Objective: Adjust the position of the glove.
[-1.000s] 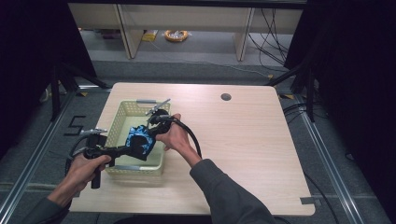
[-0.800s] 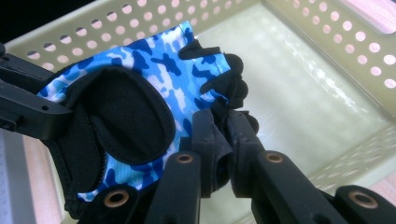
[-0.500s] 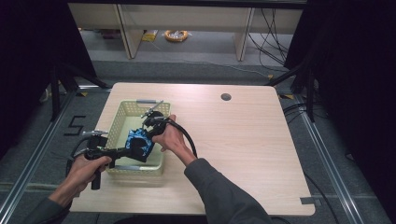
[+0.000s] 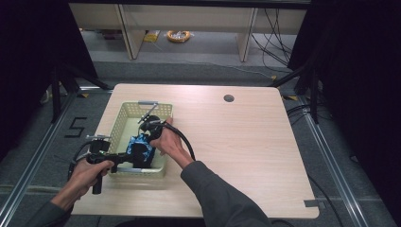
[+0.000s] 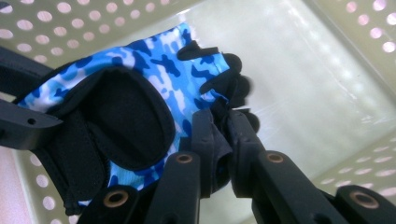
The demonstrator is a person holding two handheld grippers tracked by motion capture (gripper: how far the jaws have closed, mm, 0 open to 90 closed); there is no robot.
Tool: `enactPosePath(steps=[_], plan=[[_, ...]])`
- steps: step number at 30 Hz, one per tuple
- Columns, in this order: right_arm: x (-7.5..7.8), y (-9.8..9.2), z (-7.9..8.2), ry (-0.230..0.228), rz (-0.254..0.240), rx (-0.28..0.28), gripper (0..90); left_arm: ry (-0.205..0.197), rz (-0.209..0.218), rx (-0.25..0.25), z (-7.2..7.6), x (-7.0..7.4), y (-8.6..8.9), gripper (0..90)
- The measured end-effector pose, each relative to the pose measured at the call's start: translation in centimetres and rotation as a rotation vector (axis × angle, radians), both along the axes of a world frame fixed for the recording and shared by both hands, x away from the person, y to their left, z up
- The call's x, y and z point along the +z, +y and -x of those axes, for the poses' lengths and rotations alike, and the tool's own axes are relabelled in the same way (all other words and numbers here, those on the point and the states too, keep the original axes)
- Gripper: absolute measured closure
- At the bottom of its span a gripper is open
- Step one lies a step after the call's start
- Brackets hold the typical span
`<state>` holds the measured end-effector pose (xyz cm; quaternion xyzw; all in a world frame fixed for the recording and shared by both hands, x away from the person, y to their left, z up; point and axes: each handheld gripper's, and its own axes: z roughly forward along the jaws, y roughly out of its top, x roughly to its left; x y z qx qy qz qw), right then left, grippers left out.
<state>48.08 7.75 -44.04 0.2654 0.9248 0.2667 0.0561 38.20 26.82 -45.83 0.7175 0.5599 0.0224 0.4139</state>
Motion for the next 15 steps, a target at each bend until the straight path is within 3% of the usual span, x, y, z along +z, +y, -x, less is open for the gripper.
enactPosePath(steps=[3, 4, 7, 8, 10, 11, 13, 15], plan=[[-0.18, 0.34, 0.07, 0.005, 0.024, 0.0, 83.0, -0.003, -0.006, 0.0, -0.01, 0.03, -0.06, 64.4], [-0.22, 0.46, 0.1, 0.002, 0.034, -0.003, 83.0, 0.005, -0.026, -0.02, -0.03, 0.09, 0.07, 63.7], [-0.26, 0.71, 0.23, 0.004, 0.048, -0.012, 83.0, 0.007, -0.018, -0.004, -0.04, 0.04, -0.15, 60.5], [-0.28, 0.77, 0.14, -0.008, 0.058, 0.002, 83.0, 0.013, -0.039, -0.02, -0.05, 0.08, 0.06, 58.9], [-0.35, 0.94, 0.11, -0.022, 0.078, 0.005, 83.0, 0.014, -0.039, -0.014, -0.04, 0.11, 0.13, 56.0], [-0.39, 1.03, 0.22, -0.012, 0.082, -0.007, 83.0, 0.012, -0.025, 0.004, -0.01, 0.11, 0.03, 53.6], [-0.44, 1.01, 0.06, -0.026, 0.085, 0.012, 83.0, 0.008, -0.036, -0.001, 0.05, 0.26, 0.29, 52.8], [-0.49, 1.04, 0.16, -0.013, 0.085, -0.005, 82.9, 0.002, -0.043, 0.002, 0.13, 0.41, 0.4, 51.8]])
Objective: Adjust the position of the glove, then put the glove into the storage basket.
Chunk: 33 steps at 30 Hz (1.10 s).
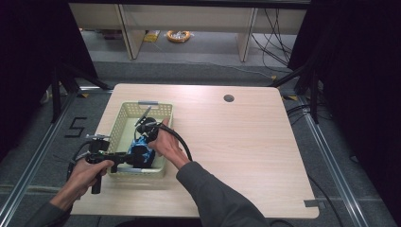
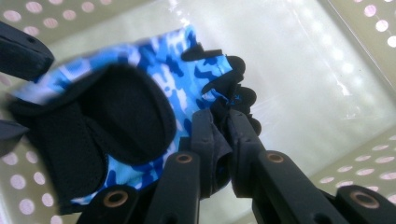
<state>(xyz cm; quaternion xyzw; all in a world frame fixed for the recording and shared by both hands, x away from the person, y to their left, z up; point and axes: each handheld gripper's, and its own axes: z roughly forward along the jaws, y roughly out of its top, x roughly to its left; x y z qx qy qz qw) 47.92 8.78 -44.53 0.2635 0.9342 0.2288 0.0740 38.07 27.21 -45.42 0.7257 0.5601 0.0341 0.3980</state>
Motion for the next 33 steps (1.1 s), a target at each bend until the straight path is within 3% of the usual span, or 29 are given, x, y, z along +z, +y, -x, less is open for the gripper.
enactPosePath(steps=[4, 9, 15, 18, 20, 27, 29, 33], plan=[[-0.1, 0.0, -0.1, -0.009, 0.006, 0.002, 82.8, -0.006, -0.005, 0.016, 0.2, 0.4, 0.2, 49.6], [-0.3, 0.0, -0.2, -0.004, 0.01, 0.01, 82.5, -0.03, 0.022, 0.045, 0.3, 0.8, -0.1, 48.3], [-0.2, 0.0, -0.2, -0.008, 0.005, 0.01, 81.9, -0.054, 0.024, 0.055, 0.5, 1.6, 0.0, 44.0], [-0.2, 0.1, -0.1, -0.007, 0.006, 0.003, 81.5, -0.042, 0.015, 0.035, 0.5, 1.8, 0.3, 42.0], [-0.3, 0.1, -0.1, -0.009, 0.0, 0.007, 80.8, -0.055, 0.037, 0.067, 0.6, 1.8, 0.1, 39.5], [-0.4, 0.2, 0.1, -0.022, 0.007, -0.001, 71.1, -0.057, 0.048, 0.051, 1.2, 2.2, 0.1, 34.8], [-0.3, 0.2, -0.1, -0.032, 0.01, -0.008, 64.4, -0.06, 0.041, 0.038, 1.5, 2.4, 0.1, 34.0], [0.0, 0.1, -0.1, -0.033, -0.002, -0.025, 62.3, -0.067, 0.052, 0.031, 1.6, 2.6, 0.0, 33.5]])
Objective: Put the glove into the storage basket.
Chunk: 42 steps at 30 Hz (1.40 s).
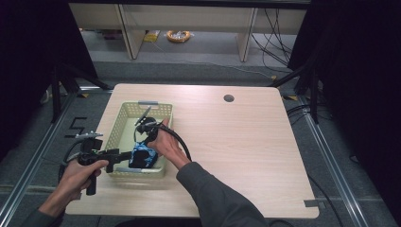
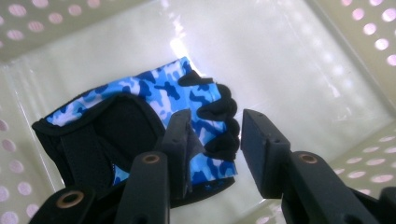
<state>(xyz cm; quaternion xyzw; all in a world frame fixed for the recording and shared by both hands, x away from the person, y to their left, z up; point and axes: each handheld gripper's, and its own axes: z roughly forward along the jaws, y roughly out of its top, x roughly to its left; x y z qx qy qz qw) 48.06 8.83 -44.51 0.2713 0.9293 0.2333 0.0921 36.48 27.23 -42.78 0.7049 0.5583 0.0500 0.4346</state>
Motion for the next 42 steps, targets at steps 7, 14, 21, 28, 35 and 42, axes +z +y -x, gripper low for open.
enactPosePath(steps=[7, 14, 21, 28, 35, 42], plan=[[1.0, -0.9, 0.2, -0.022, -0.04, -0.008, 59.9, -0.015, 0.012, -0.009, 0.1, 0.3, -0.1, 33.2], [2.6, -2.2, 0.9, -0.048, -0.095, 0.005, 57.2, -0.017, 0.016, -0.011, 0.3, 0.3, -0.2, 32.2], [3.8, -4.0, 1.6, -0.07, -0.153, 0.013, 52.6, -0.048, 0.026, -0.05, 1.1, 0.7, -1.3, 29.1], [4.8, -6.9, 3.1, -0.09, -0.231, 0.01, 42.6, -0.093, 0.024, -0.1, 2.3, 0.7, -2.8, 25.8], [5.1, -10.6, 5.0, -0.101, -0.295, -0.024, 39.3, -0.14, -0.002, -0.173, 4.0, 0.5, -4.6, 23.6], [5.1, -15.0, 6.5, -0.114, -0.343, -0.058, 38.4, -0.18, -0.018, -0.223, 5.6, 0.1, -6.7, 21.8]])
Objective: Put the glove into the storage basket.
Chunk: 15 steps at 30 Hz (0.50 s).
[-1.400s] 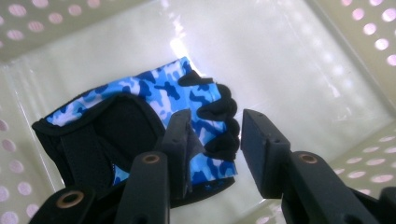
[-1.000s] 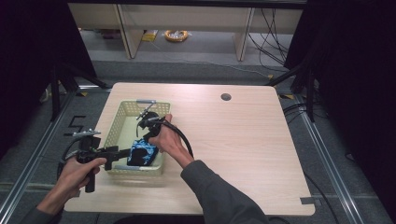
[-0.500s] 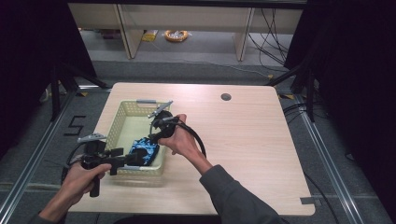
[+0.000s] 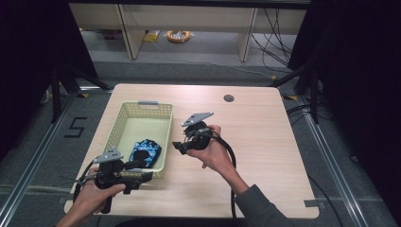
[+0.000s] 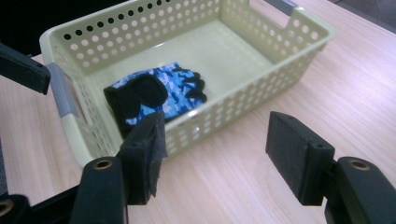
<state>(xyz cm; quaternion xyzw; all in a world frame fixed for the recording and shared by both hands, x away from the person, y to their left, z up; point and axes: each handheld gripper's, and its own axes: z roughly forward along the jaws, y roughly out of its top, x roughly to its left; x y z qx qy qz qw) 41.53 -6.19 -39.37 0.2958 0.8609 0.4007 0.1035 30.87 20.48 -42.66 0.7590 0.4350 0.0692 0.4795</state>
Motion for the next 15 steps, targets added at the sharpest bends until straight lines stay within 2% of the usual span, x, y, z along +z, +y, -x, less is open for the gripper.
enactPosePath(steps=[3, 4, 7, 9, 10, 12, 13, 15], plan=[[0.0, -1.0, 0.3, -0.006, -0.001, -0.006, 38.3, 0.003, 0.007, -0.013, 0.2, -0.1, -0.3, 21.6], [-0.2, -1.7, 0.5, -0.028, -0.013, -0.006, 38.1, 0.002, 0.01, -0.019, 0.3, -0.1, -0.4, 21.6], [-0.2, -2.5, 0.9, -0.01, -0.019, -0.018, 37.9, -0.002, 0.014, -0.027, 0.7, -0.2, -0.8, 21.4], [-0.4, -3.3, 1.3, -0.012, -0.026, -0.023, 37.7, -0.01, 0.003, -0.035, 1.0, -0.4, -1.1, 21.4], [-0.6, -4.0, 1.6, -0.013, -0.027, -0.022, 37.6, -0.025, -0.017, -0.046, 1.3, -0.7, -1.4, 21.4], [-0.9, -4.7, 2.1, -0.015, -0.03, -0.037, 37.4, -0.031, -0.01, -0.044, 1.6, -0.9, -1.6, 21.4], [-1.1, -5.0, 2.5, -0.003, -0.033, -0.056, 37.3, -0.04, -0.02, -0.052, 2.0, -1.3, -1.9, 21.4], [-1.3, -5.4, 2.7, -0.004, -0.038, -0.052, 37.3, -0.041, -0.025, -0.056, 2.3, -1.5, -2.0, 21.4]])
